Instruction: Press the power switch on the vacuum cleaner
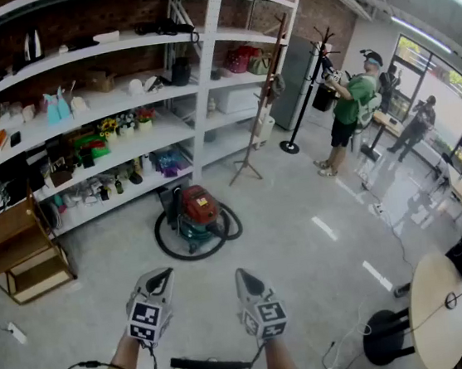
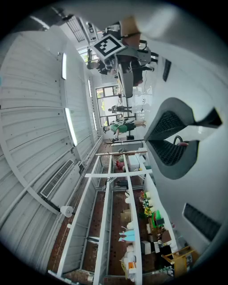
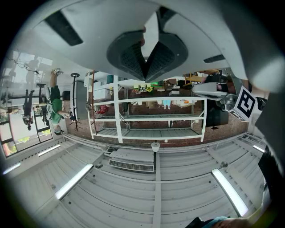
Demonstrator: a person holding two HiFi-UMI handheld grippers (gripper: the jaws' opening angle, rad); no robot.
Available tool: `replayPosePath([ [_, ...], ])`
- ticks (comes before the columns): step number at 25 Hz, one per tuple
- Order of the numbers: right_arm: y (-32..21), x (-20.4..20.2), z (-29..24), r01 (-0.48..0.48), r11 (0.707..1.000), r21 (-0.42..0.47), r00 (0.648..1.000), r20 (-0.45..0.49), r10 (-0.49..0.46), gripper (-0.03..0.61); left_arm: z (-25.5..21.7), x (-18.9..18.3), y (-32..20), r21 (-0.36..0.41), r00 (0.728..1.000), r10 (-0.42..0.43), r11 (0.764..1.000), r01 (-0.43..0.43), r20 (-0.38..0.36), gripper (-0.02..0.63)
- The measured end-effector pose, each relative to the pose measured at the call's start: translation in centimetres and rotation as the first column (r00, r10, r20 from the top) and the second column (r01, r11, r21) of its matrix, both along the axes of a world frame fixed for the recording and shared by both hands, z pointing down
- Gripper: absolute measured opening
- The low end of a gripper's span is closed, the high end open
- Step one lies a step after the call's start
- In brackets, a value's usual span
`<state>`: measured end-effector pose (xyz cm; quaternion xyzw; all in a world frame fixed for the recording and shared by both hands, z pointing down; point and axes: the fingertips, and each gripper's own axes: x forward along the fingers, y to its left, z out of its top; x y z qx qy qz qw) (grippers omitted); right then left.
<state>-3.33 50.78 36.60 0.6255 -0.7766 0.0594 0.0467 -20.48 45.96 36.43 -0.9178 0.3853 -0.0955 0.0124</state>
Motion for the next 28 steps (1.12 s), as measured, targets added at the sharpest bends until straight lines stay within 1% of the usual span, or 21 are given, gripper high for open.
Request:
replayPosePath([
  [4,0.0,0.3,-0.5,0.003,1.0,0.001,1.0,-0.005,-0.003,0.009,-0.1,0.7,0.1,0.001,1.0,0.0,1.0,0.0,0.003,0.006],
  [7,0.0,0.3,-0.6,0.016,1.0,-0.006,1.0,0.01,-0.016,0.009,-0.1,0.9,0.0,0.004,1.0,-0.001,1.0,0.001,0.006,0.006],
  [10,0.1,0.6,-0.7,0.023,1.0,0.007,0.999,0.027,-0.024,0.011,0.0,1.4,0.0,0.007,1.0,-0.003,1.0,0.003,0.011,0.006],
  [16,0.4,1.9,-0.2,0.039,0.999,0.021,0.999,0.027,-0.04,0.011,0.4,2.6,0.5,0.001,1.0,-0.01,1.0,0.01,0.018,0.006],
  [23,1.2,3.5,0.0,0.064,0.998,0.027,0.997,0.033,-0.065,0.011,0.7,4.5,1.1,-0.002,1.0,-0.023,1.0,0.023,0.016,0.006],
  [28,1.6,4.9,0.4,0.103,0.994,0.037,0.994,0.038,-0.105,0.011,0.8,6.9,2.0,0.01,1.0,-0.025,1.0,0.025,0.017,0.006],
])
